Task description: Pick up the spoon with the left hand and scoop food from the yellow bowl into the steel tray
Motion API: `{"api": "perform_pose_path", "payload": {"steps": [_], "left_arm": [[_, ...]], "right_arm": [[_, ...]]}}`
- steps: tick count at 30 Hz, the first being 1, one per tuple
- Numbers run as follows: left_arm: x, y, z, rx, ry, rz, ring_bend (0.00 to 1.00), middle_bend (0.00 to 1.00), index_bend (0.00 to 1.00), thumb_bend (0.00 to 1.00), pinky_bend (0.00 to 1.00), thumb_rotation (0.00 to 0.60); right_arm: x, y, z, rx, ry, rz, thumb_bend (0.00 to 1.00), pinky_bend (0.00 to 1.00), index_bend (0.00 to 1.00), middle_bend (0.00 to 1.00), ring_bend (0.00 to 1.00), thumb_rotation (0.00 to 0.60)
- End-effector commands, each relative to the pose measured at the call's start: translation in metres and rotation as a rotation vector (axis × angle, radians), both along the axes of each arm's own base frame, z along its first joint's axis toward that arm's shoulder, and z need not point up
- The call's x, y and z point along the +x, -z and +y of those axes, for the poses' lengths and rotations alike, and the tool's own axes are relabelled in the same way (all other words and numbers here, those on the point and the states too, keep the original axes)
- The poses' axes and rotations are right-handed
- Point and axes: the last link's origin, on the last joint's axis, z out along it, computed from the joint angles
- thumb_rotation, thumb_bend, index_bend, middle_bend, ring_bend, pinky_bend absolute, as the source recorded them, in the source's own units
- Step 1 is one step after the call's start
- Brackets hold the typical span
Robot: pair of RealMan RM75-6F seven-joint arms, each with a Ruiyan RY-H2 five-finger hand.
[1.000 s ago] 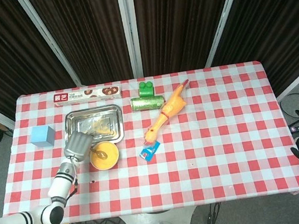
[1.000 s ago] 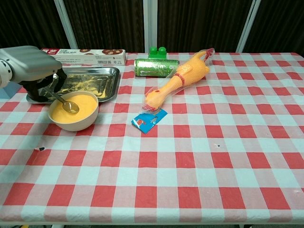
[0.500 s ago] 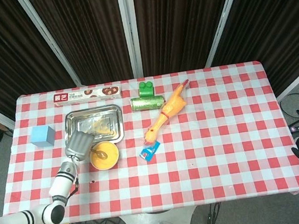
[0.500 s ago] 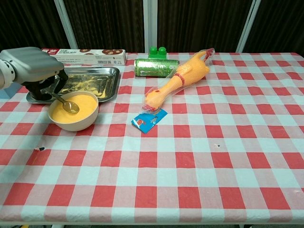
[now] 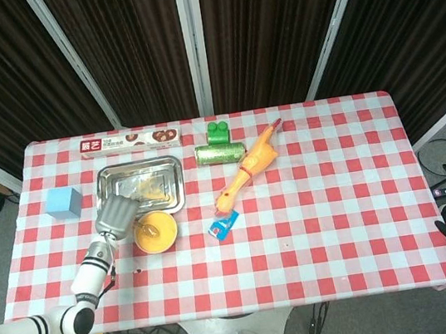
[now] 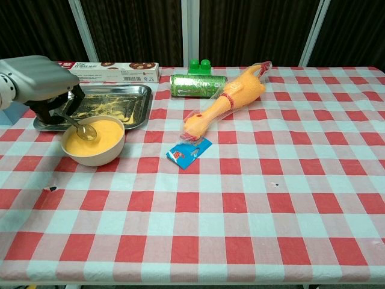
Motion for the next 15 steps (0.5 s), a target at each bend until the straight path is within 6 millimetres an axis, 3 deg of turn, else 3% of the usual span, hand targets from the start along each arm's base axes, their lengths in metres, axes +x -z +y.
{"api": "perform_pose_path", "payload": {"steps": [1, 9, 15], "left_arm": [[0.007, -0.007, 0.0, 0.042, 0.046, 0.047, 0.87, 0.9, 0.64, 0.39, 0.94, 0.6], [0.028, 0.0, 0.001, 0.162, 0.127, 0.244, 0.87, 0.9, 0.67, 0.4, 0.94, 0.6], [0.027, 0.012, -0.005, 0.243, 0.176, 0.376, 0.89, 0.91, 0.69, 0.4, 0.95, 0.6]], "right_arm": [[0.0, 0.0, 0.0, 0.002, -0.002, 0.0, 0.16, 0.04, 0.0, 0.12, 0.0, 0.6], [-0.002, -0.001, 0.001, 0.0, 0.002, -0.005, 0.16, 0.04, 0.0, 0.12, 0.0, 0.6], [-0.004, -0.002, 0.002, -0.003, 0.007, -0.005, 0.16, 0.04, 0.0, 0.12, 0.0, 0.6]]}}
